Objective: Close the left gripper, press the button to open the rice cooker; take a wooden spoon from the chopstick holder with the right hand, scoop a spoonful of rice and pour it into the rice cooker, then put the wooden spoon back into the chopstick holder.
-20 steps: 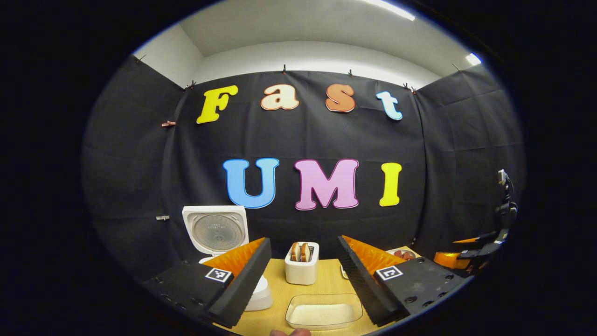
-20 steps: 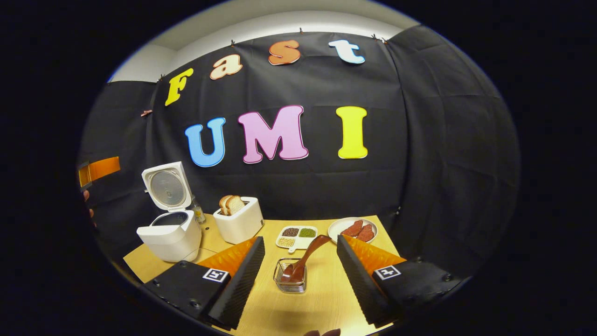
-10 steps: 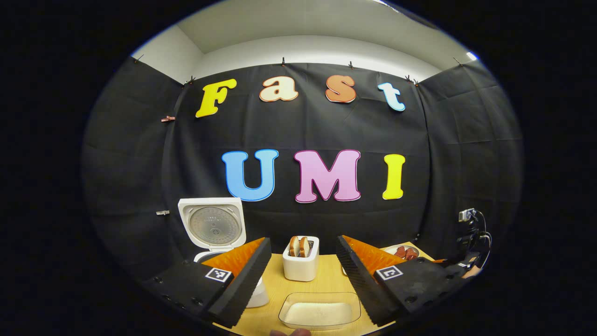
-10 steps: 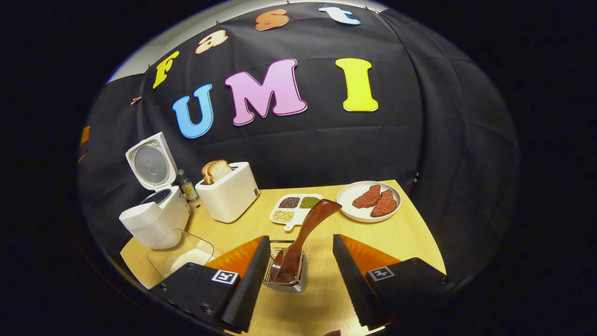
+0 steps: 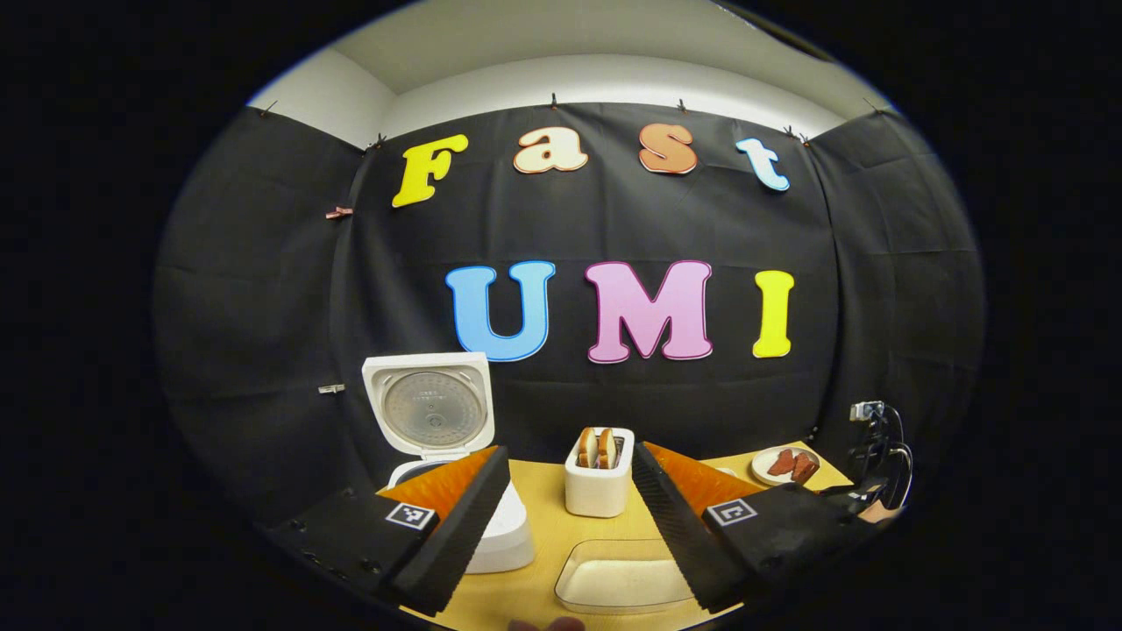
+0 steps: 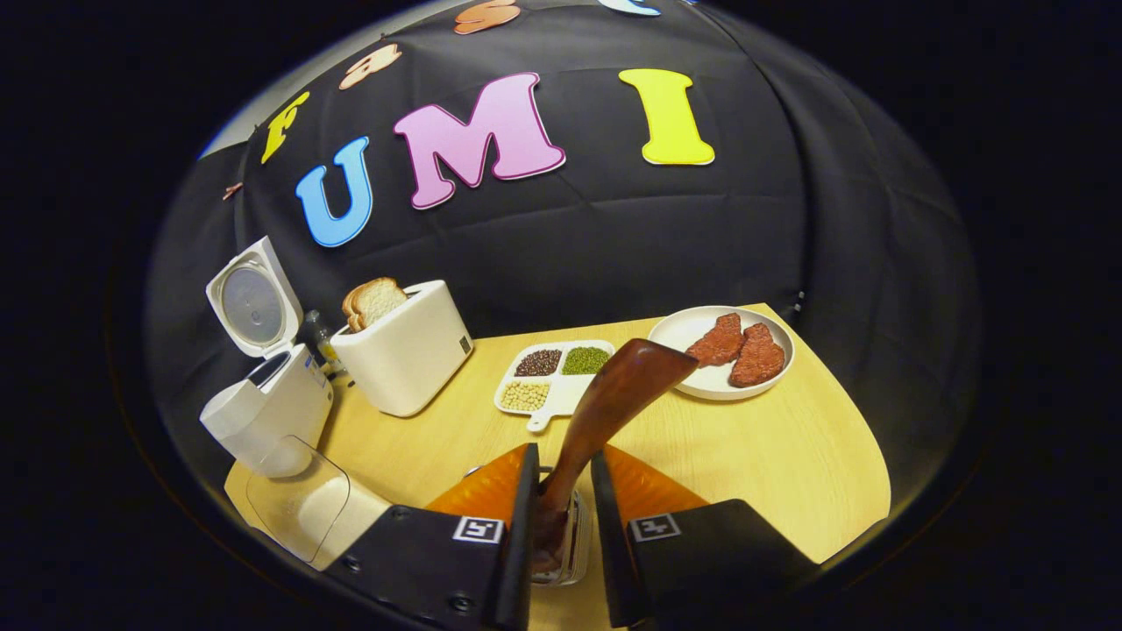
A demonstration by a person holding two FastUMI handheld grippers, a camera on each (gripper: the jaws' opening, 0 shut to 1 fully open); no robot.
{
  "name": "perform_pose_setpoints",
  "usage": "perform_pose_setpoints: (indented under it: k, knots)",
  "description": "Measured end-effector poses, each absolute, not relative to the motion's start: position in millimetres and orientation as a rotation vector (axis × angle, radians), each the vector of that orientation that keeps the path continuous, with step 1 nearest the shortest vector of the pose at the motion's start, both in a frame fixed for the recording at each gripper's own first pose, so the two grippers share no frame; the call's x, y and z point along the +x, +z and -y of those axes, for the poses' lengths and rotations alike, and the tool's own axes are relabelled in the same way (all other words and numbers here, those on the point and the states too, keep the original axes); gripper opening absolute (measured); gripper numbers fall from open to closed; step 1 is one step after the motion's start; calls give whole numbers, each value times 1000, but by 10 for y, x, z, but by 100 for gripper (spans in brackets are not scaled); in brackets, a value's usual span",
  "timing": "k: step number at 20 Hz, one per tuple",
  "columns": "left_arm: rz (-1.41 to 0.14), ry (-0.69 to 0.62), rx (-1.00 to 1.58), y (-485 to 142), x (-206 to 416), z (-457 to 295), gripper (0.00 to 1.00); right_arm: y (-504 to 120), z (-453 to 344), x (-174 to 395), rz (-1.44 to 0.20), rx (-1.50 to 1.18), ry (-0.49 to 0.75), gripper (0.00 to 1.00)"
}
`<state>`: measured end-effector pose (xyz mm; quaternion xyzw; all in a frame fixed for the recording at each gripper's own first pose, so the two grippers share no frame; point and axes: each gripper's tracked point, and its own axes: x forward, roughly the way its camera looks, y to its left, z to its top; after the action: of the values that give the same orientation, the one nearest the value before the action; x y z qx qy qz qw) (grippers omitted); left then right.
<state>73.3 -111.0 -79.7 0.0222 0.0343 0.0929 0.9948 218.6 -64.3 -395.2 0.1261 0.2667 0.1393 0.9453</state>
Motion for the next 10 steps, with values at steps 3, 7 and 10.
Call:
perform_pose_setpoints:
  k: [3, 7, 10]
  knots:
    - [-67, 191, 31, -795, 764, 1067, 97, -3923, 621, 2126, -559, 294, 294, 28]
    - [-65, 188, 29, -809, 820, 1028, 96, -3836, 564, 2067, -562, 325, 306, 13]
    - [-62, 178, 30, -803, 820, 999, 96, -3728, 572, 2089, -547, 341, 302, 11]
